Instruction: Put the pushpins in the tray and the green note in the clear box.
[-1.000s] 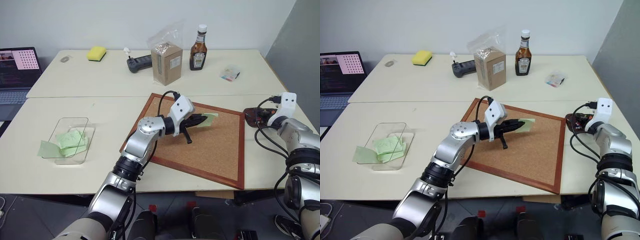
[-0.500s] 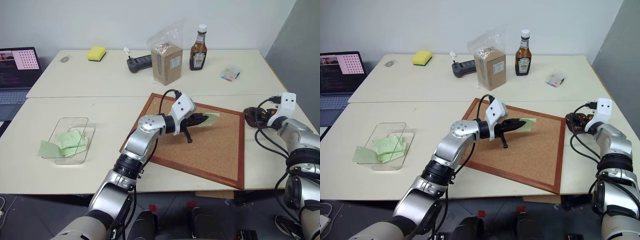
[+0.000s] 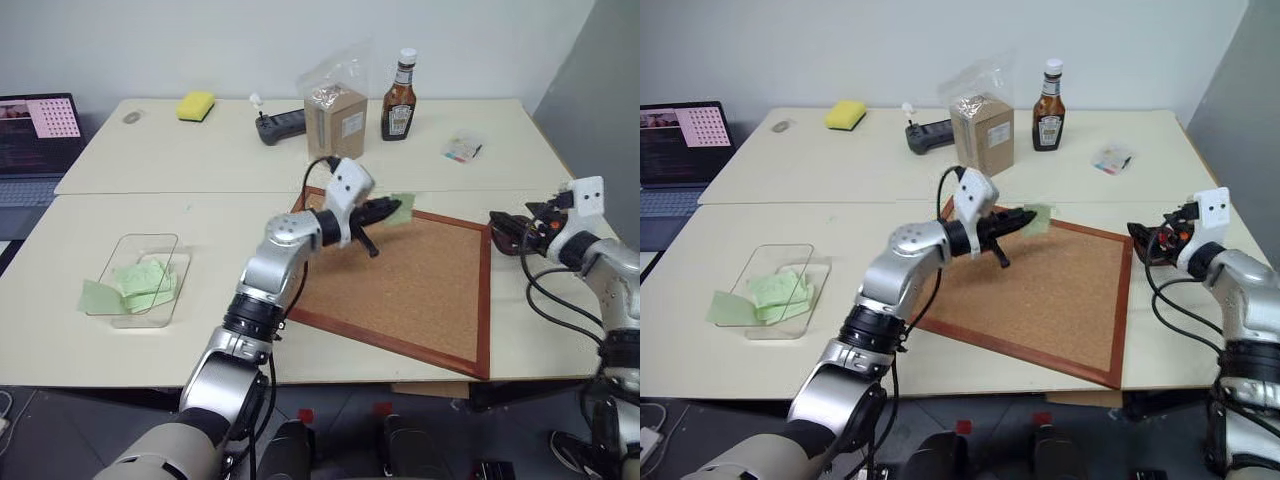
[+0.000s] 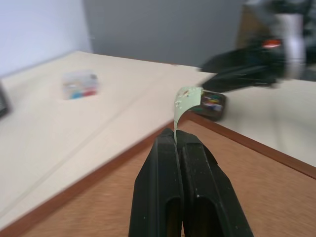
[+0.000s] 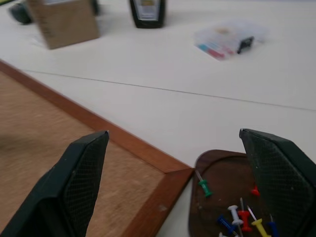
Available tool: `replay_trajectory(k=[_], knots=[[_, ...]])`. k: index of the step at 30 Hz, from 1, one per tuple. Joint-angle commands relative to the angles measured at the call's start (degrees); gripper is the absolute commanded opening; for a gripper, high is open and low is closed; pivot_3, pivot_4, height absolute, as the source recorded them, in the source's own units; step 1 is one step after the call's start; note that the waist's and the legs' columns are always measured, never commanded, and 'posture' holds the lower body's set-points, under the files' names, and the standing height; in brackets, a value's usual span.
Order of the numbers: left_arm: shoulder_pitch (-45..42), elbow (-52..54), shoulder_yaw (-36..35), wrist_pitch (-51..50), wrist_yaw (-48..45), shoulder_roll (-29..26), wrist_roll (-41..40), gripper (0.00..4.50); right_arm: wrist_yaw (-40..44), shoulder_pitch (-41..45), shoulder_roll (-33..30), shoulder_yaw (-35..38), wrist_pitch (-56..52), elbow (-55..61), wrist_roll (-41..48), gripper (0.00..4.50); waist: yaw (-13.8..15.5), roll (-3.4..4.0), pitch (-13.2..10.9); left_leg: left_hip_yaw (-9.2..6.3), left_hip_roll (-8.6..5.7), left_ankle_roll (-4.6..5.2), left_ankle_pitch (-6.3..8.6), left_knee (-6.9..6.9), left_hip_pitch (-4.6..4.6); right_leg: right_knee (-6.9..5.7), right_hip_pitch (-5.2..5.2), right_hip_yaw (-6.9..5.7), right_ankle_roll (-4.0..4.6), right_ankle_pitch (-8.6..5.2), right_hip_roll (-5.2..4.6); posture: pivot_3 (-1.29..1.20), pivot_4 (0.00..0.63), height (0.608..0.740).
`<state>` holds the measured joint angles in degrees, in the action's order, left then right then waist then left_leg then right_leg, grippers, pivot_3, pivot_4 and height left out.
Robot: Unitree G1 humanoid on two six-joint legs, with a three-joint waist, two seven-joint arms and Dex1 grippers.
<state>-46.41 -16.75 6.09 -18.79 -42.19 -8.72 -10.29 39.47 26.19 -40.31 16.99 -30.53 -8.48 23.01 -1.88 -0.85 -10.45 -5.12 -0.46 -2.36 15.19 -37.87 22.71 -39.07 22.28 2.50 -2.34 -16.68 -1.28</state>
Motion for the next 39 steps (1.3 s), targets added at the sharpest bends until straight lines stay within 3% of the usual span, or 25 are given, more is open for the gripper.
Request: replay_trajectory(k=[1,6,12,19,27,31,39], knots=[[0.61,5.77,-4.44,-3.05,2.75,-3.58,-1.57,0.00,6.05,-7.47,-2.70,0.72,-1.62,18.39,5.65,4.48,-0.05,0.01,0.00,0.01,0.01,0.00,0.00,0.01,-0.01,0.01,0.00,0.01,-0.01,0.00,0.03,0.00,0.150,0.740],[7.54,20.12,-9.28,-11.46,7.13,-8.94,-3.81,0.00,7.88,-13.69,-1.88,-2.44,-1.74,30.92,8.76,4.48,-0.38,0.00,-0.01,-0.11,0.12,0.00,0.00,0.02,-0.07,-0.04,-0.01,-0.02,-0.01,0.00,0.13,0.00,0.150,0.740],[17.00,37.55,-22.83,-23.69,20.77,-11.64,-4.86,0.00,4.69,-10.20,3.76,-7.64,-5.35,38.65,15.17,4.48,-0.09,-0.06,-0.04,-0.48,0.07,-0.02,-0.01,-0.07,-0.08,0.00,-0.08,-0.05,-0.10,0.05,0.08,0.00,0.150,0.740],[22.06,38.75,-38.68,-25.86,33.47,-11.88,-5.13,0.00,5.35,-3.81,7.68,-15.92,-6.63,39.85,16.20,4.48,0.46,-0.13,-0.07,-0.55,0.10,-0.02,-0.01,-0.06,-0.08,0.04,-0.07,-0.13,-0.09,0.06,0.08,0.00,0.150,0.740],[27.83,44.62,-46.61,-31.01,43.19,-7.00,-6.87,0.00,5.15,-1.26,10.71,-19.00,-7.52,38.53,18.38,4.48,0.90,-0.23,-0.07,-0.58,0.02,-0.04,0.00,-0.07,0.00,0.10,-0.05,-0.17,-0.09,0.07,-0.04,0.00,0.150,0.740],[32.23,48.90,-48.65,-34.74,44.22,-4.23,-10.12,0.77,5.37,-2.39,10.87,-19.49,-7.16,38.23,17.82,4.50,0.88,-0.23,-0.07,-0.56,0.04,-0.05,0.00,-0.04,-0.01,0.09,-0.04,-0.16,-0.09,0.07,-0.01,0.00,0.150,0.740],[33.47,50.05,-47.33,-34.83,43.11,-6.73,-13.17,2.42,2.57,-3.99,11.99,-19.94,-7.62,39.25,17.40,4.50,0.81,-0.26,-0.06,-0.57,0.07,-0.05,0.00,-0.05,-0.06,0.05,-0.07,-0.17,-0.05,0.10,0.05,0.00,0.150,0.740]])
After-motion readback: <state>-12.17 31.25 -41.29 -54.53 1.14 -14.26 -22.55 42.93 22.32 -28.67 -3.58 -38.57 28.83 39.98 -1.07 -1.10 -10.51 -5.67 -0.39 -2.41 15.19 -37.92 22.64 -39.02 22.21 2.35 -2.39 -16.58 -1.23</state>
